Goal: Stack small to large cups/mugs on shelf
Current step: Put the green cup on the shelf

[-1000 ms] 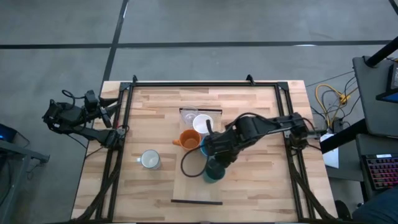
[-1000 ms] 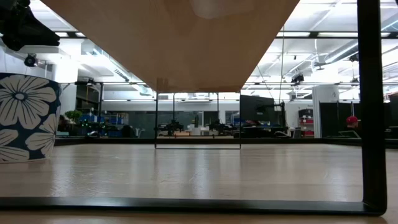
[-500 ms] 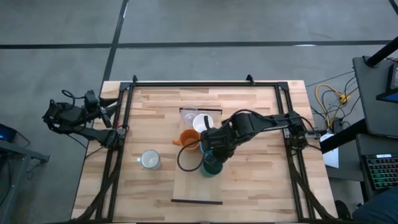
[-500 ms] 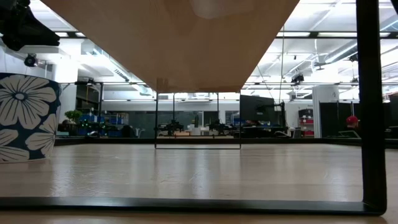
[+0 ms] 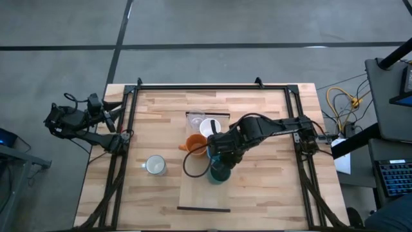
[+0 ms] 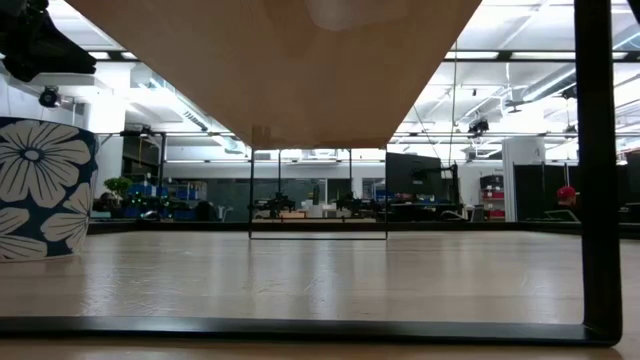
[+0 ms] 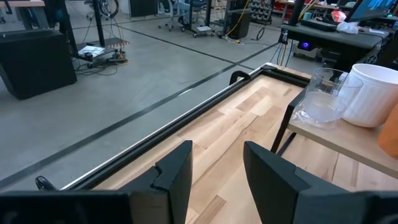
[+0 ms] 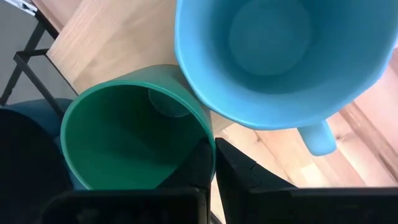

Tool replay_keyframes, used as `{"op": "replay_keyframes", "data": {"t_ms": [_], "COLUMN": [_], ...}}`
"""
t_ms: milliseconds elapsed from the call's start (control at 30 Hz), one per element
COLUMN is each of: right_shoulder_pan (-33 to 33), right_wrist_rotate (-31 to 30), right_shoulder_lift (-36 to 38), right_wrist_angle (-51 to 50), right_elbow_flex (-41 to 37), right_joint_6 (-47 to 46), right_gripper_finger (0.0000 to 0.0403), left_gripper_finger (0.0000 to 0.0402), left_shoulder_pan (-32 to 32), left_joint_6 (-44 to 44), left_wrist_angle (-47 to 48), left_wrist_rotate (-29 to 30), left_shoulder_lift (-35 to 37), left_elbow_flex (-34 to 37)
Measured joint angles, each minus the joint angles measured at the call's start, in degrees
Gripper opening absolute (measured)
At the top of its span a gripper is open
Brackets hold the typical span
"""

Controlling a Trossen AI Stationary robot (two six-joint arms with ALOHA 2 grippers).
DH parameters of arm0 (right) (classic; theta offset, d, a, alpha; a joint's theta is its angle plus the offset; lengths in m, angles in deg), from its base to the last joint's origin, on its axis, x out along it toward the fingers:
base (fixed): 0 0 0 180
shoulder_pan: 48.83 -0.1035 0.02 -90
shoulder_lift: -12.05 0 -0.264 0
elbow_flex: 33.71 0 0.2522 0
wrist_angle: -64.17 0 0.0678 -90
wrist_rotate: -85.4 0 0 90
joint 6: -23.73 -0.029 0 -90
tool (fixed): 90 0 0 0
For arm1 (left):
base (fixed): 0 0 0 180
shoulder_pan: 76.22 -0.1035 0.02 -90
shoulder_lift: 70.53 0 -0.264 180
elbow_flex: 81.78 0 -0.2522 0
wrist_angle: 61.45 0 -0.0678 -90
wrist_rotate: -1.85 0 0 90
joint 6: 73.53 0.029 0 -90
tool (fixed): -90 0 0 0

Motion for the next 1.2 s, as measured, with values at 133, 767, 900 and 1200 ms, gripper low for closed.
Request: {"op": "replay_keyframes", "data": {"t_ms": [133, 767, 900, 1200], "right_shoulder_pan": [-0.09, -0.11, -0.11, -0.11], "right_wrist_rotate": [0.6, 0.7, 0.74, 1.74], "right_shoulder_lift": [0.0, 0.0, 0.0, 0.09], "right_wrist_angle": [0.2, 2.47, 2.46, 2.55], "right_elbow_flex": [0.02, 0.49, 1.01, 1.66], "right_joint_6": [-0.02, 2.12, 2.33, 2.8], "right_gripper_finger": [0.0009, 0.0036, 0.004, 0.004], "left_gripper_finger": [0.013, 0.013, 0.013, 0.013], "left_shoulder_pan": [0.0, 0.0, 0.0, 0.0], "left_joint_6": [0.0, 0.0, 0.0, 0.0], "left_wrist_angle": [0.0, 0.0, 0.0, 0.0], "left_wrist_rotate": [0.0, 0.0, 0.02, 0.02], "left_shoulder_lift": [-0.02, 0.0, -0.01, 0.0], "left_elbow_flex": [0.0, 0.0, 0.0, 0.0]}}
